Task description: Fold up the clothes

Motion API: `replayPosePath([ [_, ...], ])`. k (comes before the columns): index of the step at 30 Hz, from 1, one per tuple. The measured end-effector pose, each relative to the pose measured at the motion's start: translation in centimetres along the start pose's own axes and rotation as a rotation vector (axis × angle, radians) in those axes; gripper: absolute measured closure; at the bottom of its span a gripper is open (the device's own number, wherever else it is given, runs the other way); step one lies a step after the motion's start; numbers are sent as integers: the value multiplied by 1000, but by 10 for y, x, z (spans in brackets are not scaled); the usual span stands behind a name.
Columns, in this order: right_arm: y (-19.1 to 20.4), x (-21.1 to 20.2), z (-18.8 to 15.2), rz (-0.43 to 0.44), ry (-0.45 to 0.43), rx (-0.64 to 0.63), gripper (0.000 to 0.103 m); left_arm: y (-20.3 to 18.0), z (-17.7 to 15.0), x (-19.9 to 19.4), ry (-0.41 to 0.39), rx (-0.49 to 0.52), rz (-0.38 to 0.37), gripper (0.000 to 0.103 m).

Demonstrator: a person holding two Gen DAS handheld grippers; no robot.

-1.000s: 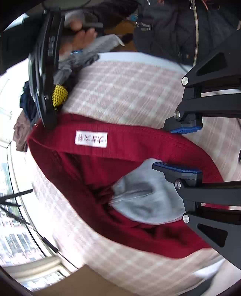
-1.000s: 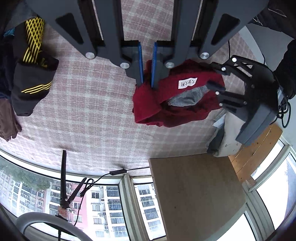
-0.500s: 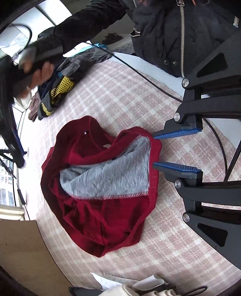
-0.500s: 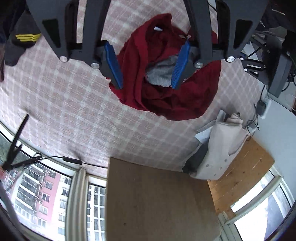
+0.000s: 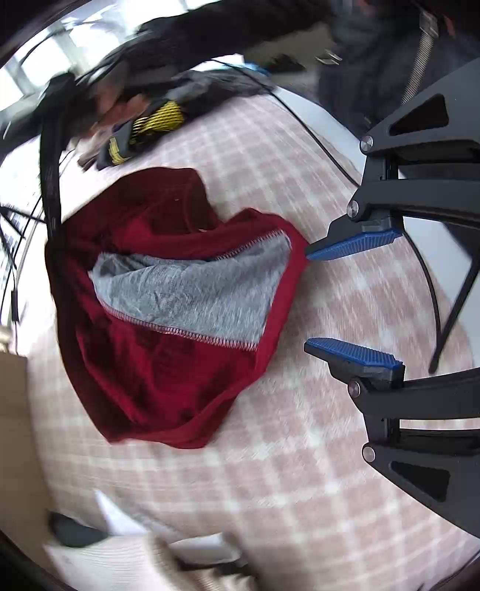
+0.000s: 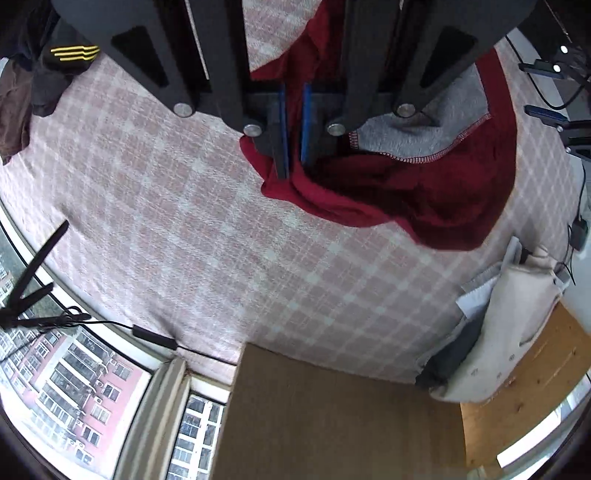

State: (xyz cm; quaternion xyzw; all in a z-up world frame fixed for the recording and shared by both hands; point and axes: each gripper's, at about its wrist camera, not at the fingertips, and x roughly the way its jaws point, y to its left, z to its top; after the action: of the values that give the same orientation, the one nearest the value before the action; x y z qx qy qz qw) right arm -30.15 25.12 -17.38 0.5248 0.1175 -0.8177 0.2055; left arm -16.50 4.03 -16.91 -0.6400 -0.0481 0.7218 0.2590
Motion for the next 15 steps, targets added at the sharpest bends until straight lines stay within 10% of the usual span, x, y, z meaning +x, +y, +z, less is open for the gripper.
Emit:
replayPosePath([
  [6,-23,-25,-16,1,-46,75,97,4,14,23,4,-197,21,46],
  [12,-35,-44,-25,6,-97,108,97,2,25,27,-29,-186,112,100],
  [15,-42,-75,-22,-4,-168,123,97,4,29,-7,-118,-172,126,100],
])
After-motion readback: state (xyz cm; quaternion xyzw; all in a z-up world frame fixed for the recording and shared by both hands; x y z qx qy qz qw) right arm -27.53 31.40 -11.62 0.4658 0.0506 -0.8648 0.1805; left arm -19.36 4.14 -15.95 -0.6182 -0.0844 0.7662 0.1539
